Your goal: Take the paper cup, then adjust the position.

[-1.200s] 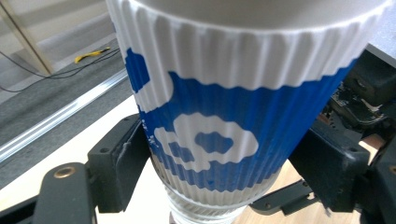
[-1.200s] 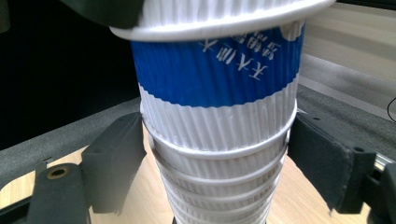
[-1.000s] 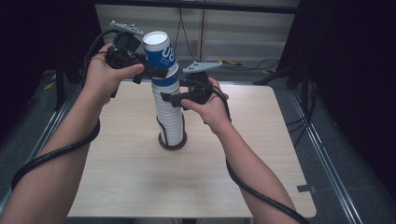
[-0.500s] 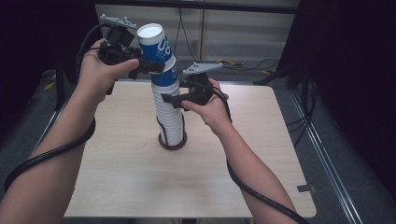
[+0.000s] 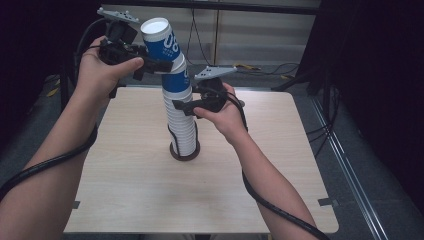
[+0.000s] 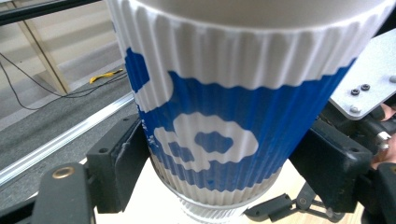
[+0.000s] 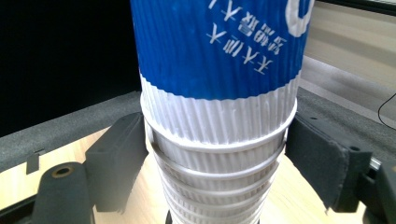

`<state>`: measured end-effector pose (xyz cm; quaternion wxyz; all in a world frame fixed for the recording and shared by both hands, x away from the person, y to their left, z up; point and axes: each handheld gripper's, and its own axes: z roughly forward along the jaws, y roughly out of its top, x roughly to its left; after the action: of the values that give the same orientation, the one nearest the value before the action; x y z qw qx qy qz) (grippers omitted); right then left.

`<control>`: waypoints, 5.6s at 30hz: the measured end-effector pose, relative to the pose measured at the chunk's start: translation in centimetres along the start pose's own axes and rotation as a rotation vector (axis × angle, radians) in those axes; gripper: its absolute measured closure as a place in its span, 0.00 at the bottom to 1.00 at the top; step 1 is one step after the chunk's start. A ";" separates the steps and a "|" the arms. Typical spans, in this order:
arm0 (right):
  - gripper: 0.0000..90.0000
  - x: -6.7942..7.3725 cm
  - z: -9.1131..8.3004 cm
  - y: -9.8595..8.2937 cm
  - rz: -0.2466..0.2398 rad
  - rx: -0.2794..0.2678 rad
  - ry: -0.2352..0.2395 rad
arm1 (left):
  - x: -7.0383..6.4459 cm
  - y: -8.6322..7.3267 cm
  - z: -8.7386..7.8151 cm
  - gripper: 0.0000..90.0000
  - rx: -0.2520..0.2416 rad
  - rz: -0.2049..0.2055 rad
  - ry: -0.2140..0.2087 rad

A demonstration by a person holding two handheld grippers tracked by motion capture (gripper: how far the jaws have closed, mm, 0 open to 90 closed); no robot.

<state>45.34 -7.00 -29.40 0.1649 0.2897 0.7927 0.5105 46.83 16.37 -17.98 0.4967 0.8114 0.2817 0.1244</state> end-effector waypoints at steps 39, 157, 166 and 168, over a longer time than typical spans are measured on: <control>0.22 0.3 -0.2 -0.7 -0.014 0.001 -0.014 | 1.9 -6.1 -5.1 0.24 0.016 -0.030 0.015; 0.16 -0.8 -8.8 -12.8 -0.084 0.211 0.092 | -9.2 -12.5 9.0 0.26 0.566 0.329 -0.250; 0.16 -0.8 -9.2 -13.7 -0.094 0.229 0.102 | -9.8 -12.6 10.2 0.26 0.623 0.353 -0.261; 0.16 -0.8 -9.3 -13.9 -0.096 0.237 0.106 | -9.9 -12.7 10.5 0.26 0.629 0.349 -0.256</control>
<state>36.74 -18.47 -38.06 0.1117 0.2415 0.8680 0.4193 39.62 7.25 -33.33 0.2259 0.9690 0.0993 0.0125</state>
